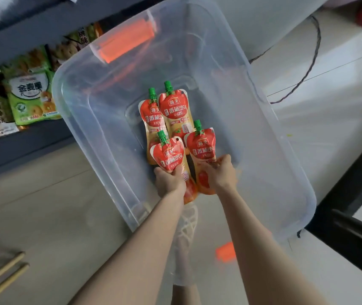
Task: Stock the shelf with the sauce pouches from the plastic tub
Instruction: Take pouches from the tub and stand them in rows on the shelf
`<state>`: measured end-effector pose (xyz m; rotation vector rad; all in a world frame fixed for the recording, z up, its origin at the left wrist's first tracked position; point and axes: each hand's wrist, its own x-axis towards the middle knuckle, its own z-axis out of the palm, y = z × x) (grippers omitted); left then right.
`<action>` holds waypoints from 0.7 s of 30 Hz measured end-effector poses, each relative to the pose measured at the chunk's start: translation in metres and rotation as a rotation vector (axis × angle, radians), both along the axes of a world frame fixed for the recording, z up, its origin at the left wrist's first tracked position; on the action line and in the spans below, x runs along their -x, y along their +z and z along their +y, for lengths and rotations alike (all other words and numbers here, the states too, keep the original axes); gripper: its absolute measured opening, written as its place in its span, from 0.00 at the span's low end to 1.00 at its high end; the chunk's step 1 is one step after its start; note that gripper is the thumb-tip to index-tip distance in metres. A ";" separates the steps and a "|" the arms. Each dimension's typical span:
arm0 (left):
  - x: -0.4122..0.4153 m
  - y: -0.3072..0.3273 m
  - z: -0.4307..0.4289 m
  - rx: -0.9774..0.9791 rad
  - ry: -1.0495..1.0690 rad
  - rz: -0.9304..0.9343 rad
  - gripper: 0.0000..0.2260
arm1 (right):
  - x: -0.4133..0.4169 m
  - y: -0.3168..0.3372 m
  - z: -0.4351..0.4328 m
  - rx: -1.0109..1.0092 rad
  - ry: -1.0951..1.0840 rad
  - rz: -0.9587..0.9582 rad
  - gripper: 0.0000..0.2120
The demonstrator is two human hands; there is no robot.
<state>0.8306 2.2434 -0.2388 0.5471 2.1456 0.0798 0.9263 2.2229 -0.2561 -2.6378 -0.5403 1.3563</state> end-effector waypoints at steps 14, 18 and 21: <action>0.071 0.299 0.016 -0.654 -0.055 -0.406 0.13 | 0.019 0.309 0.017 -0.708 -0.176 0.477 0.05; 0.107 0.425 0.026 -0.858 -0.059 -0.401 0.10 | 0.045 0.424 0.036 -0.822 -0.074 0.530 0.09; 0.135 0.499 0.037 -0.989 -0.062 -0.405 0.06 | 0.066 0.505 0.058 -0.924 0.078 0.522 0.10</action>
